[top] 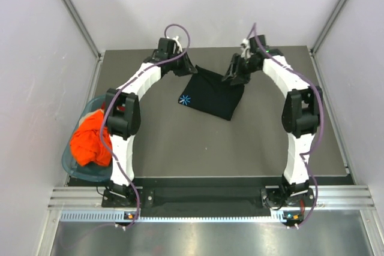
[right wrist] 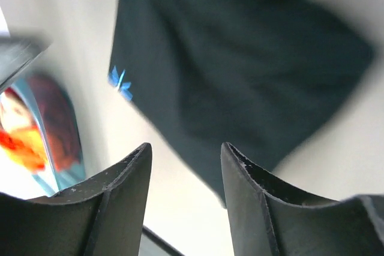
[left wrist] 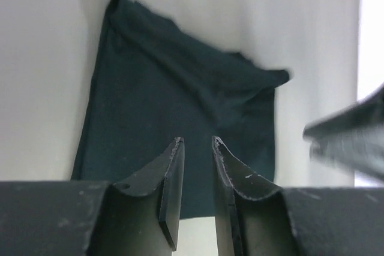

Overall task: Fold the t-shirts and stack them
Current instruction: Fold the tshirt

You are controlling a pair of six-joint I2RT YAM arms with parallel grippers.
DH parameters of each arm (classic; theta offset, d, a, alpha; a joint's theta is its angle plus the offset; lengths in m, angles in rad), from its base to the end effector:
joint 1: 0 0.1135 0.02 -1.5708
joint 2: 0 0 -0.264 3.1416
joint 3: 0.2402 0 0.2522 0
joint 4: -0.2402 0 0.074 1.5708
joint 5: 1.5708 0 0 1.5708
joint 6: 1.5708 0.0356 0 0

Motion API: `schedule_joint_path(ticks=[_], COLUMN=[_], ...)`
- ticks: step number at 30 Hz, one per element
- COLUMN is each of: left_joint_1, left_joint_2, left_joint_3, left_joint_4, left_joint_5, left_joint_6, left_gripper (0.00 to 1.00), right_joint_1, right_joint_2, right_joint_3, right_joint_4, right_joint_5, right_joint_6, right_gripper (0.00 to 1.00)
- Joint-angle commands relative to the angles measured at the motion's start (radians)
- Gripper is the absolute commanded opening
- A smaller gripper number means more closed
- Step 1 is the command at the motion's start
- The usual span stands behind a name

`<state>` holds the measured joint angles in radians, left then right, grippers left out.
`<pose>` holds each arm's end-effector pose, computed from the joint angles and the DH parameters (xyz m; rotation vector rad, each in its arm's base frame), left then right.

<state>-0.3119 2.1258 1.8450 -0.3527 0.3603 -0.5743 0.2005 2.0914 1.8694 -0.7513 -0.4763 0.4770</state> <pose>0.4697 -0.1646 0.2641 -0.0903 2.3004 -0.8748 0.4504 0.1082 0.2598 0.1660 2.6053 0.8625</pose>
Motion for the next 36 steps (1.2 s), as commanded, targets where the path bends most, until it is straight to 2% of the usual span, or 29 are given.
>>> schedule_joint_path(ticks=[1, 5, 10, 18, 19, 21, 25, 28, 32, 36], left_joint_1=[0.007, 0.007, 0.004, -0.027, -0.032, -0.045, -0.058, -0.061, -0.061, -0.069], left_joint_2=[0.092, 0.177, 0.178, 0.062, 0.042, -0.029, -0.186, -0.27, -0.28, -0.265], left_joint_3=[0.022, 0.069, -0.027, -0.286, -0.318, -0.415, -0.524, -0.503, -0.342, -0.326], left_joint_4=[-0.025, -0.101, -0.184, -0.255, -0.25, -0.229, -0.209, -0.242, -0.295, -0.185], left_joint_5=[0.098, 0.057, -0.035, -0.132, -0.136, -0.142, -0.115, -0.101, -0.075, 0.093], left_joint_6=[0.062, 0.114, 0.114, 0.126, 0.129, 0.136, 0.143, 0.155, 0.145, 0.097], left_gripper=[0.3, 0.28, 0.24, 0.22, 0.22, 0.22, 0.22, 0.23, 0.24, 0.25], right_joint_1=[0.088, 0.14, 0.14, 0.137, 0.137, 0.129, 0.12, 0.108, 0.103, 0.105], right_joint_2=[-0.011, 0.021, 0.002, -0.096, -0.108, -0.148, -0.241, -0.31, -0.329, -0.295], right_joint_3=[-0.033, -0.068, -0.198, -0.456, -0.526, -0.622, -0.697, -0.665, -0.546, -0.53], right_joint_4=[0.007, 0.024, 0.024, 0.073, 0.087, 0.113, 0.121, 0.089, 0.032, 0.122], right_joint_5=[-0.048, -0.047, 0.013, 0.087, 0.085, 0.071, 0.016, -0.013, -0.05, -0.169], right_joint_6=[-0.015, -0.011, -0.061, -0.11, -0.112, -0.106, -0.086, -0.077, -0.074, -0.006], right_gripper=[0.5, 0.47, 0.43, 0.41, 0.41, 0.4, 0.39, 0.4, 0.41, 0.41])
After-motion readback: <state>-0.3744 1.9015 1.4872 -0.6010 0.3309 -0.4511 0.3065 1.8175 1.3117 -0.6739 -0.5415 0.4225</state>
